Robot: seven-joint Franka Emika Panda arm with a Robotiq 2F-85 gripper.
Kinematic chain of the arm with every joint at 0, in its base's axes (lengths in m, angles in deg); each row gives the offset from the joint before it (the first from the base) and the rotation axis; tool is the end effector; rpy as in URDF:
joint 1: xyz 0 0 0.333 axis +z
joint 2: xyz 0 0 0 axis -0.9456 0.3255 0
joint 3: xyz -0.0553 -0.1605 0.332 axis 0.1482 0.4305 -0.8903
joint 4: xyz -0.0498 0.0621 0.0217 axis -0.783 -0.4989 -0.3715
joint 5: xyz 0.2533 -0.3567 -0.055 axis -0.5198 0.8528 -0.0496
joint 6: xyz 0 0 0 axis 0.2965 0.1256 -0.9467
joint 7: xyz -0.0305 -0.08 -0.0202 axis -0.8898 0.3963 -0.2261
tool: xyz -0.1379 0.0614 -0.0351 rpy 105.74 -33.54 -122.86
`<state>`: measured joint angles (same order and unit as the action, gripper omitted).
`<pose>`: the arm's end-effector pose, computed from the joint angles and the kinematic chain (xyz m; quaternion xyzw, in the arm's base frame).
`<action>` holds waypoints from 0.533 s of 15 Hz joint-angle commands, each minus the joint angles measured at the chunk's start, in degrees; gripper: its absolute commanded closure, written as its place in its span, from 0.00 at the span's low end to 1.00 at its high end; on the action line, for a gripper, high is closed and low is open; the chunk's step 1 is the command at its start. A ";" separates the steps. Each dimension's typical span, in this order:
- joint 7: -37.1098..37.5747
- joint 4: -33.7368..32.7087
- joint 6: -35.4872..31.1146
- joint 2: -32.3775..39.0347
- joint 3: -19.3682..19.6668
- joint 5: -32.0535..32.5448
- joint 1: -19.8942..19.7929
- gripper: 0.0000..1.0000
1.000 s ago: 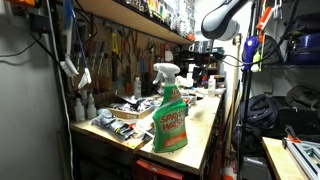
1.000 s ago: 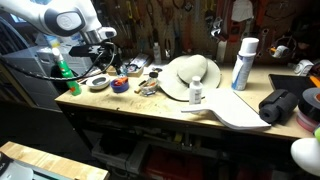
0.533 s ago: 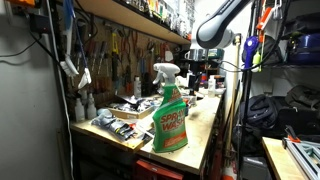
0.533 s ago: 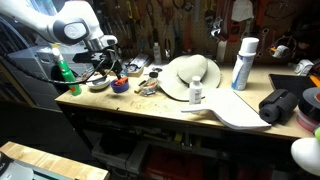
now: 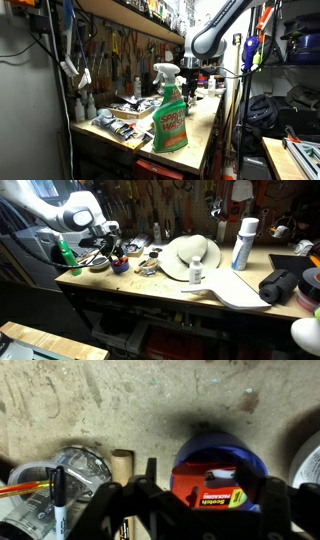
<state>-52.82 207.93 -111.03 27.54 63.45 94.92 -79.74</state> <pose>0.5220 -0.1661 0.2995 0.9945 -0.0551 0.0670 0.0581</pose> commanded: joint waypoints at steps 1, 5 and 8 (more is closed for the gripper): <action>4.61 -2.96 -0.59 3.46 0.57 4.11 -0.26 0.19; 4.75 -4.60 0.41 5.39 0.47 3.42 0.20 0.34; 3.94 -5.13 0.64 6.10 0.34 2.68 0.34 0.64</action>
<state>-49.44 203.69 -111.33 32.55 63.78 97.41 -79.69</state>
